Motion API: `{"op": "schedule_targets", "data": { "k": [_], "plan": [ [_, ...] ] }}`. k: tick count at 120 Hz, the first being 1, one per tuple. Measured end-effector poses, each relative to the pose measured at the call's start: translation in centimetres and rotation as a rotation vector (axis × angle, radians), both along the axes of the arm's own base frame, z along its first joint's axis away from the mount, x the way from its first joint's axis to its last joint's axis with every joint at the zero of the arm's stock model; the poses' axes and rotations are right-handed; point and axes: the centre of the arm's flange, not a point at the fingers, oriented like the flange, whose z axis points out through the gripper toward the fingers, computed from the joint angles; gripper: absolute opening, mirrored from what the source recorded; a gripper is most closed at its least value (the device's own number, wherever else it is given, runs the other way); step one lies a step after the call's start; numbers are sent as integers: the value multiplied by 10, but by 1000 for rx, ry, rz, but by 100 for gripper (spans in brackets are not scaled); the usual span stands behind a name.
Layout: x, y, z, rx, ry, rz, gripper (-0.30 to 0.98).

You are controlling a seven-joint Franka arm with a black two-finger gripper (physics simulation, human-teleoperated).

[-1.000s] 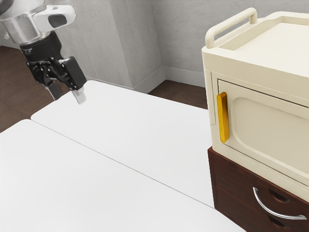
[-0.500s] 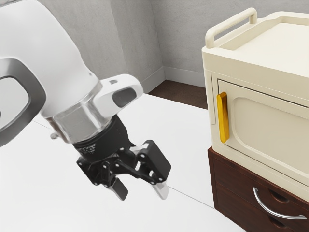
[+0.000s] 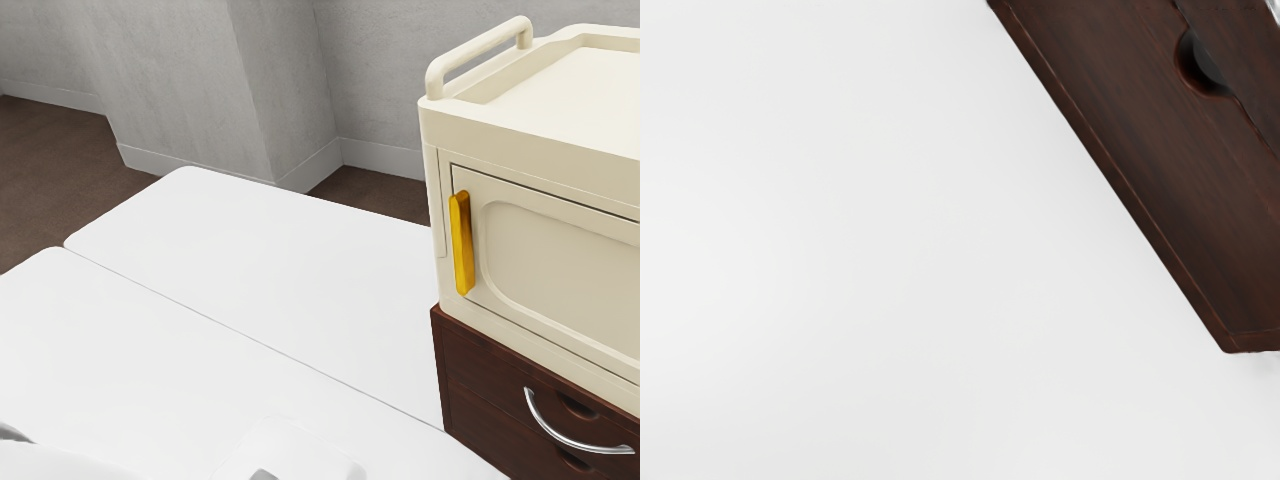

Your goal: Pull the drawer handle with one arm to open the drawer

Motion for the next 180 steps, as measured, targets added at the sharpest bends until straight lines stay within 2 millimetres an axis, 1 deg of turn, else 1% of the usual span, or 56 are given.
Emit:
{"op": "schedule_targets", "data": {
  "k": [8,16,23,30,42,64,88,118,142,155,161,180],
  "plan": [
    [-17,-16,5,5,-77,56,58],
    [-33,-36,3,30,-155,110,58],
    [-40,-45,3,20,-204,176,58],
    [-40,-44,8,-5,-249,258,58],
    [-35,-36,19,-73,-295,397,58],
    [-36,-37,24,-202,-318,574,54],
    [-34,-41,23,-303,-325,695,49],
    [-43,-46,22,-383,-312,776,42],
    [-29,-43,22,-418,-290,810,40],
    [-6,-34,21,-428,-264,828,39],
    [1,-32,20,-427,-263,823,39],
    [5,-34,19,-412,-284,780,39]
  ]
}}
